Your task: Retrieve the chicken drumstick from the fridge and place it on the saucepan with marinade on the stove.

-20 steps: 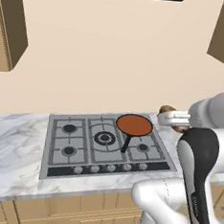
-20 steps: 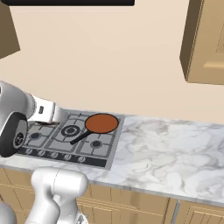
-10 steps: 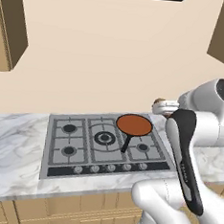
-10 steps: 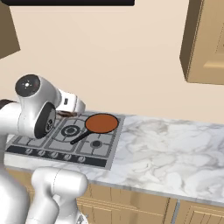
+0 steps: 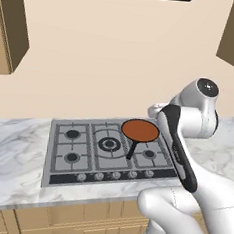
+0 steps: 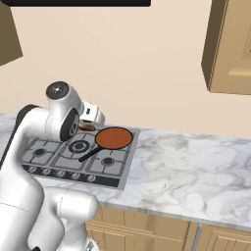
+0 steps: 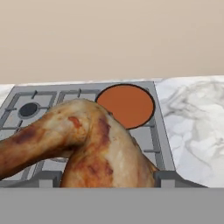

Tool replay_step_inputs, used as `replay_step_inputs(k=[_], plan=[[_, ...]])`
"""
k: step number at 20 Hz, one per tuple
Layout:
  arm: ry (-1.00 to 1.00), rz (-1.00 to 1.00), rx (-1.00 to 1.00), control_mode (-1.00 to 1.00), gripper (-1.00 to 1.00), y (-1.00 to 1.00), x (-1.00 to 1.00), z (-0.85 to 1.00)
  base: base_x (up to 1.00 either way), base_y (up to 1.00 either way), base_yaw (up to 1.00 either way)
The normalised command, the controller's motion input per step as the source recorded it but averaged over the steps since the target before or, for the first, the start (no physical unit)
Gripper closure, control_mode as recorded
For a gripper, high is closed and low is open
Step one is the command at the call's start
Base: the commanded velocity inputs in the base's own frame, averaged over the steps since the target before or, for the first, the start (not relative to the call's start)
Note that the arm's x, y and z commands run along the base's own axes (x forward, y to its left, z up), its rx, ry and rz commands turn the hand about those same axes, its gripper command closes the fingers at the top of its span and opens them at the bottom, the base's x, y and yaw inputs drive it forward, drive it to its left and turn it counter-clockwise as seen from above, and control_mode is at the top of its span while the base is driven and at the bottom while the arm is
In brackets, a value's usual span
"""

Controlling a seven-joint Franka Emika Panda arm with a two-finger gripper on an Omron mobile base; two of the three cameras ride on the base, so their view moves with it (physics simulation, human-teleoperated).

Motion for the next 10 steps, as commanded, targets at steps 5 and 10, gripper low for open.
replay_step_inputs(k=[5, 10], plan=[[0.12, 0.00, 0.00, -1.00, 1.00, 0.00, 0.49, -0.37, 0.00, 0.00, 0.00], [0.05, 0.00, 0.00, -1.00, 1.00, 0.00, 0.48, -0.31, 0.00, 0.00, 0.00]])
